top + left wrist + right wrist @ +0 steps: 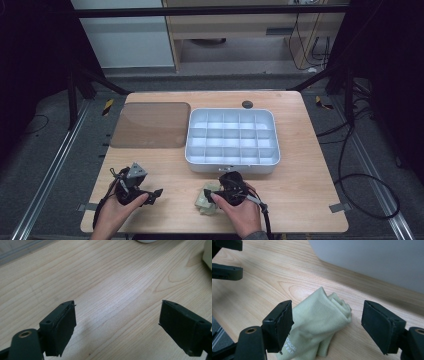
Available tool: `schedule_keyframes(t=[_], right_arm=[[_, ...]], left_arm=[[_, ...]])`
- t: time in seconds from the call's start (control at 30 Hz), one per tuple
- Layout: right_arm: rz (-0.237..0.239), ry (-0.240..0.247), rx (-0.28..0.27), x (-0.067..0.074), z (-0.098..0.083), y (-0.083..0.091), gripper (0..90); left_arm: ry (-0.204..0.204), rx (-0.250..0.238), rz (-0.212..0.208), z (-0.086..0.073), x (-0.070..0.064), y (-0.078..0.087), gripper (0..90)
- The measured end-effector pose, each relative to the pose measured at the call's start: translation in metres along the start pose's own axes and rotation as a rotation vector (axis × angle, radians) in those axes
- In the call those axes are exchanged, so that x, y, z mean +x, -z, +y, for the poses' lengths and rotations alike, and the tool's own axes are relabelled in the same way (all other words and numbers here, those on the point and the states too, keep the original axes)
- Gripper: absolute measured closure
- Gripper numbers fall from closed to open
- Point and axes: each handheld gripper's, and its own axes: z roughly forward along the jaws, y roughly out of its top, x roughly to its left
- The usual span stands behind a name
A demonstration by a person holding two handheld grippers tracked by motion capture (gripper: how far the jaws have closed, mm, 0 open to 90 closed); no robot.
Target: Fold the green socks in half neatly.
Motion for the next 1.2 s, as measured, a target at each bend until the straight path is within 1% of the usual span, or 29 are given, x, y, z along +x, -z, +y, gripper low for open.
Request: schedule_keyframes(t=[0.1, 0.13, 0.2, 0.3, 0.43, 0.47, 0.53, 0.67, 0.7, 0.77, 0.8, 0.9, 1.07, 1.2], right_arm=[[-0.016, -0.003, 0.011, 0.002, -0.001, -0.004, 25.2], [-0.019, -0.011, 0.017, 0.002, -0.002, -0.007, 25.3], [-0.023, -0.003, 0.024, 0.003, -0.003, -0.010, 25.6], [-0.031, 0.001, 0.040, 0.005, -0.004, -0.018, 26.5], [-0.044, 0.007, 0.053, 0.006, -0.007, -0.027, 28.0], [-0.044, 0.004, 0.055, 0.007, -0.009, -0.028, 28.4], [-0.051, 0.011, 0.056, 0.007, -0.009, -0.030, 29.5], [-0.065, 0.024, 0.061, 0.011, -0.009, -0.031, 33.0], [-0.071, 0.032, 0.058, 0.012, -0.009, -0.032, 34.9], [-0.069, 0.033, 0.060, 0.014, -0.009, -0.032, 38.9], [-0.071, 0.045, 0.061, 0.015, -0.010, -0.032, 42.3], [-0.065, 0.054, 0.068, 0.017, -0.010, -0.032, 50.8], [-0.024, 0.046, 0.075, 0.015, -0.009, -0.033, 63.8], [0.005, 0.042, 0.072, 0.013, -0.008, -0.031, 69.0]], left_arm=[[0.016, 0.005, 0.005, -0.006, 0.002, -0.001, 13.5], [0.020, 0.009, 0.009, -0.007, 0.003, -0.002, 13.6], [0.028, 0.018, 0.025, -0.011, 0.005, -0.004, 13.8], [0.037, 0.029, 0.038, -0.015, 0.007, -0.005, 14.3], [0.028, 0.051, 0.051, -0.019, 0.005, -0.007, 15.1], [0.019, 0.054, 0.056, -0.019, 0.004, -0.008, 15.4], [0.013, 0.058, 0.059, -0.019, 0.004, -0.008, 15.6], [0.014, 0.065, 0.062, -0.020, 0.006, -0.009, 15.8], [0.018, 0.065, 0.062, -0.021, 0.006, -0.009, 15.9], [0.021, 0.066, 0.061, -0.021, 0.006, -0.009, 16.3], [0.018, 0.068, 0.061, -0.021, 0.007, -0.009, 16.4], [0.016, 0.071, 0.062, -0.021, 0.007, -0.010, 16.7], [0.019, 0.074, 0.061, -0.022, 0.009, -0.010, 17.2], [0.020, 0.070, 0.065, -0.023, 0.011, -0.010, 17.2]])
